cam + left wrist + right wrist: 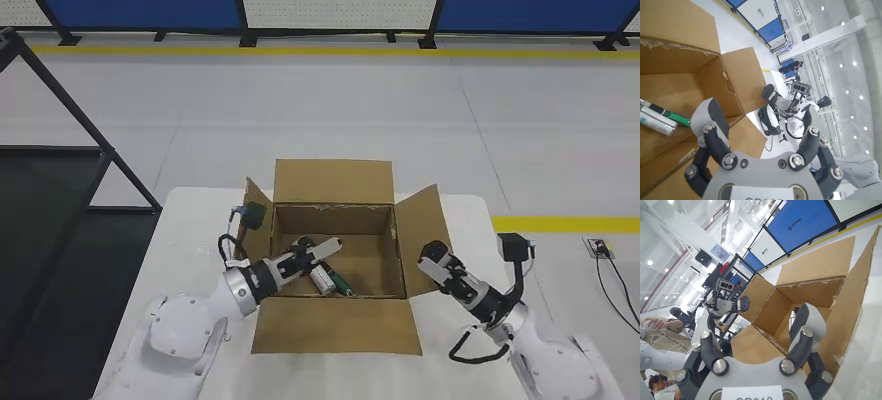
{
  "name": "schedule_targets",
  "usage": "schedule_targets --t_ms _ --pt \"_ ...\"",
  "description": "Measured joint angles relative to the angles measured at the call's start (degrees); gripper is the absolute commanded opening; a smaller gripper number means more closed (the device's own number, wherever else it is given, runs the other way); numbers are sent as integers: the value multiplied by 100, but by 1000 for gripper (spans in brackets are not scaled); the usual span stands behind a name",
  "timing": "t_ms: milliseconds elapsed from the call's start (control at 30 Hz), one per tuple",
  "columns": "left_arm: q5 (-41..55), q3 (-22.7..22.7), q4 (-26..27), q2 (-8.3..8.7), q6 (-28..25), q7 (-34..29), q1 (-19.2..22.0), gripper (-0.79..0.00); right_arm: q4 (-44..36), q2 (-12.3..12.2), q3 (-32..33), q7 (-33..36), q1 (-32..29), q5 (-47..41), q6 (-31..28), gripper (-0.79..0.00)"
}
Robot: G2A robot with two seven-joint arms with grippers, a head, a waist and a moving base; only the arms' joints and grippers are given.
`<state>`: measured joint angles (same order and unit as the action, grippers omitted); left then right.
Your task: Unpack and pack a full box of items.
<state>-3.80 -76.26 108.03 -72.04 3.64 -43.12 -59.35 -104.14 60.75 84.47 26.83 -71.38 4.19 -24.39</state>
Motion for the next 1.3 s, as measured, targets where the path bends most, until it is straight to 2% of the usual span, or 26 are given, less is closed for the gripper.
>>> schedule_targets --t_ms 167,433,767,1067,1300 --pt "222 -426 282 63 55 98 -579 0 66 -3 27 104 53 -106 129 0" --pt "159 -917 616 128 -90 658 -1410 0 54 -2 18 137 46 -133 88 0" --pt "570 -1438 792 168 -580 1124 -2341 0 53 -2 18 128 44 -123 99 0" --pt "851 -1686 815 191 -910 1300 -2792 0 82 11 -71 184 244 29 609 0" --pt "1054 -1872 814 222 -996 1212 -2816 0 433 23 -21 146 468 -74 1197 0"
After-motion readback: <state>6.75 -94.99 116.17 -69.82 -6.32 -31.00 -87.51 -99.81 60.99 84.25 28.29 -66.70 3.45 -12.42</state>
